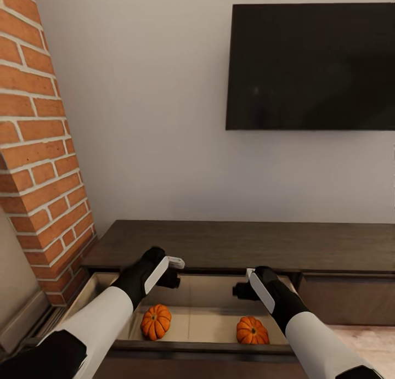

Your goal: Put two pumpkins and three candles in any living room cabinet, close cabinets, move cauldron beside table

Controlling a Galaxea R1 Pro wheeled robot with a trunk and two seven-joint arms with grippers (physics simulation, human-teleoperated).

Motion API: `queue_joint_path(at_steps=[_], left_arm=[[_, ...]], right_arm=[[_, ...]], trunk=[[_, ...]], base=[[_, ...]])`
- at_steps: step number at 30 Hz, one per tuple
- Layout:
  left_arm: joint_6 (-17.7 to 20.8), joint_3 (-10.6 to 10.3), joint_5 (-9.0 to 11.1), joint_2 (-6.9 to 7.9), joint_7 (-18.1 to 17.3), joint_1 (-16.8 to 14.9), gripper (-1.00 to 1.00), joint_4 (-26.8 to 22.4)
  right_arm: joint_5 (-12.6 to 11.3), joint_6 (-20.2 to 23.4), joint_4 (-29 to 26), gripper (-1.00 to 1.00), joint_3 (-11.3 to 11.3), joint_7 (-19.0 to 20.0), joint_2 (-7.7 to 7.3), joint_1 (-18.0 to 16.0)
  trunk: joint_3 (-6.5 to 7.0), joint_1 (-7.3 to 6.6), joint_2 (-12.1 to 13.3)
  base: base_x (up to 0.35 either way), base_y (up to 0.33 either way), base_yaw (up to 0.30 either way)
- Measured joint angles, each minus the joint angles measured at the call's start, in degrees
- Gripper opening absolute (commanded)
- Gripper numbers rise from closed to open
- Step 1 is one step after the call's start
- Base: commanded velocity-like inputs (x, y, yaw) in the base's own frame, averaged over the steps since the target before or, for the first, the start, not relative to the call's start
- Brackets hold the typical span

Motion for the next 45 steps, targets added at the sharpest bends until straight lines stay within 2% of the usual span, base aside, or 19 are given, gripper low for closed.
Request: queue_joint_path(at_steps=[3, 21, 28, 32, 39, 45], left_arm=[[-0.01, 0.0, 0.0, 0.08, 0.01, 0.04, 1.0, -1.25], [-0.09, 0.01, 0.0, 0.27, 0.06, 0.25, 1.0, -3.39], [-0.08, 0.11, -0.05, 0.46, 0.14, 0.31, 1.0, -5.81], [0.05, 0.17, -0.05, 0.58, 0.17, 0.43, 1.0, -10.29], [1.65, 0.11, -0.02, 0.72, 0.22, 0.77, 1.0, -20.97], [3.21, 0.13, -0.08, 0.74, 0.22, 2.02, 1.0, -26.1]], right_arm=[[-0.03, -0.04, -0.12, 1.0, -0.02, 0.02, 0.05, 0.0], [-0.5, -0.27, -0.92, 1.0, -0.08, 0.03, -0.17, -0.04], [-0.54, -0.16, -6.7, 1.0, -0.17, 0.05, -0.3, 0.28], [-0.56, -0.16, -10.41, 1.0, -0.1, 0.05, -0.3, 0.48], [-0.56, 0.01, -21.01, 1.0, 0.0, 0.01, -0.34, 1.17], [-0.56, 0.1, -23.67, 1.0, -0.03, -0.02, -0.35, 1.92]], trunk=[[0.67, -0.07, 0.04], [3.9, -3.98, 7.21], [5.16, -5.53, 10.01], [5.88, -6.42, 11.62], [7.14, -7.95, 14.42], [8.21, -9.24, 16.83]], base=[[-0.059, 0.0, 0.0], [-0.15, 0.0, 0.0], [-0.058, 0.0, 0.0], [-0.011, 0.0, 0.0], [-0.022, 0.0, 0.0], [-0.262, 0.0, 0.0]])
